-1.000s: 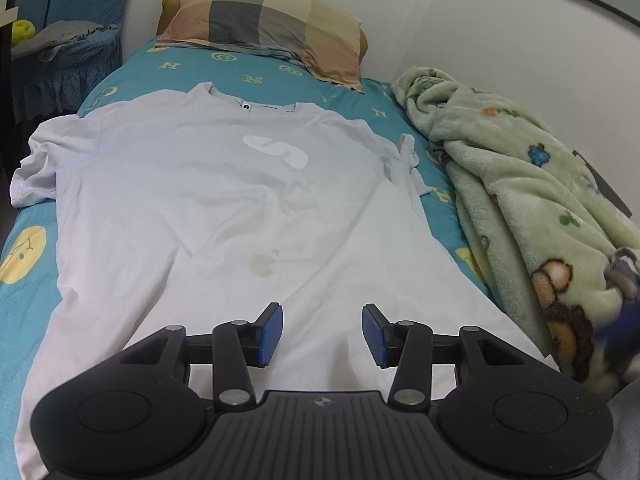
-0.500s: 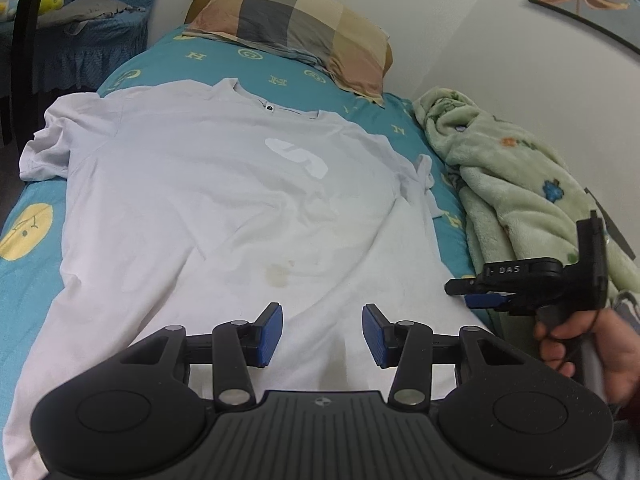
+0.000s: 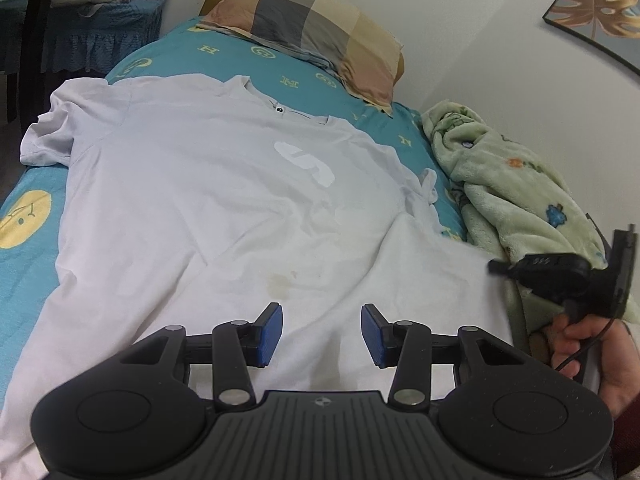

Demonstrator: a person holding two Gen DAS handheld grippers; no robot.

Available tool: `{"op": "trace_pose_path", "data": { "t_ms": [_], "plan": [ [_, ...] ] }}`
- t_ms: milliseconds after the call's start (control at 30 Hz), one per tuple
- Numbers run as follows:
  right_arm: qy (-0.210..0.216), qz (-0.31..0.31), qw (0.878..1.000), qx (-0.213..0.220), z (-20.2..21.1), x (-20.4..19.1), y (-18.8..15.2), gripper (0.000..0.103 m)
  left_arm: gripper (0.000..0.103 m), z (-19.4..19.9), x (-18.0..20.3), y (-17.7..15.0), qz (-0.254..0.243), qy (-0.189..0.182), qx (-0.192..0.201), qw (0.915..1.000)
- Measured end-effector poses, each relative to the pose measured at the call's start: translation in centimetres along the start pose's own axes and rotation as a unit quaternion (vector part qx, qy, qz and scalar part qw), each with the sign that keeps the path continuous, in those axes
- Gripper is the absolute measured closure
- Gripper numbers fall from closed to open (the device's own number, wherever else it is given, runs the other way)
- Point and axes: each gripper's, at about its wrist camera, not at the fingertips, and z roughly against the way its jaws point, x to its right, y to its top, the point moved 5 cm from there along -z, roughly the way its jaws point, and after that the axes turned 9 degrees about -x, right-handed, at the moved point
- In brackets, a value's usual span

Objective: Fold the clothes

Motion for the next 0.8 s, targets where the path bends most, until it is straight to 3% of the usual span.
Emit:
{"op": "trace_pose_path", "data": {
  "t_ms": [67,367,433,467,533,600,800],
  "plan": [
    [-0.010,0.014,1.000,0.010,0.9,-0.1,0.3,0.099,0.058,0.0,0.0,0.1,-0.002,0.002,0.000,1.0000],
    [0.003,0.038,0.994,-0.104,1.5,1.2,-2.6,0.096,0.058,0.2,0.4,0.1,-0.015,0.008,0.003,0.9999],
    [0.008,0.075,0.987,-0.141,3.0,0.6,-3.8,0.089,0.057,0.5,0.6,0.1,-0.017,0.008,0.005,0.9998],
    [0.011,0.101,0.981,-0.167,3.4,0.5,-4.5,0.074,0.057,0.6,0.6,0.0,-0.019,0.007,0.006,0.9998],
    [0.023,0.152,0.962,-0.227,3.9,0.3,-6.3,0.057,0.057,0.9,0.8,0.0,-0.021,0.007,0.009,0.9997],
    [0.033,0.196,0.939,-0.281,4.0,0.0,-8.1,0.056,0.057,1.2,0.9,0.0,-0.024,0.007,0.011,0.9996],
    [0.018,0.310,0.872,-0.378,1.6,-2.1,-13.0,0.056,0.057,1.8,0.9,0.1,-0.028,0.011,0.018,0.9994]
  ]
}}
